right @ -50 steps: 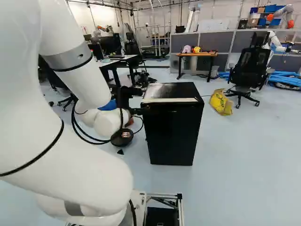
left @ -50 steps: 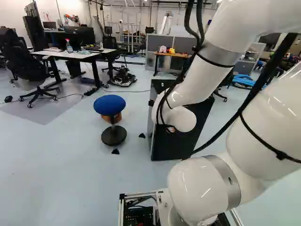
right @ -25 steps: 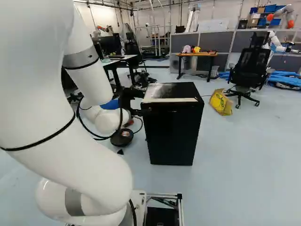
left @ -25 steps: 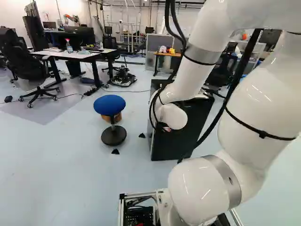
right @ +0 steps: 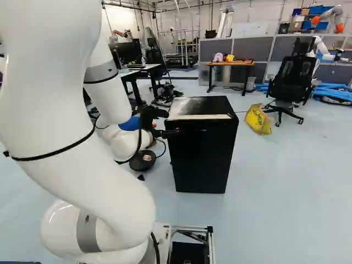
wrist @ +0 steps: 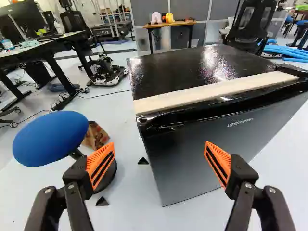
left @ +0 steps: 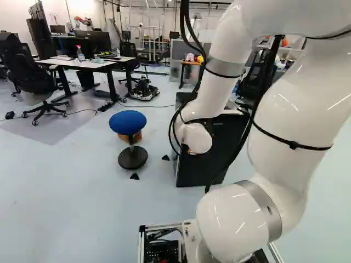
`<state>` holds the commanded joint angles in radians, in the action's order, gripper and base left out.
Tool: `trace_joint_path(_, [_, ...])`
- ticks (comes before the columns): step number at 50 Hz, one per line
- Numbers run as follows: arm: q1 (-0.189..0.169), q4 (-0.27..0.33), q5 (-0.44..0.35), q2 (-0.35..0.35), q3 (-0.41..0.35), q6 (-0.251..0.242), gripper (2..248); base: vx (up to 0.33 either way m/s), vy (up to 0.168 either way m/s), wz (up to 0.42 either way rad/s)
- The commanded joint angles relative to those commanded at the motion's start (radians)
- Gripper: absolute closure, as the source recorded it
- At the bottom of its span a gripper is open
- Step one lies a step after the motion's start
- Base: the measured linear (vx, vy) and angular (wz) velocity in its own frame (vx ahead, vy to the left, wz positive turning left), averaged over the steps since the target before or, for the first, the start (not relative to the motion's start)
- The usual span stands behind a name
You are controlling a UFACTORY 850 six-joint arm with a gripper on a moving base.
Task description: Grab a drink from the fridge
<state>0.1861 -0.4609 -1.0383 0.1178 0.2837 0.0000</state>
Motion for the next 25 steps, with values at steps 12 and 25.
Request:
trace_joint_path(12, [0.027, -0.039, -0.049, 0.047, 0.014, 0.000, 3, 0.000, 0.000, 0.000])
trace_joint_path(25, [0.055, -0.081, -0.103, 0.104, 0.037, 0.000, 3, 0.000, 0.000, 0.000])
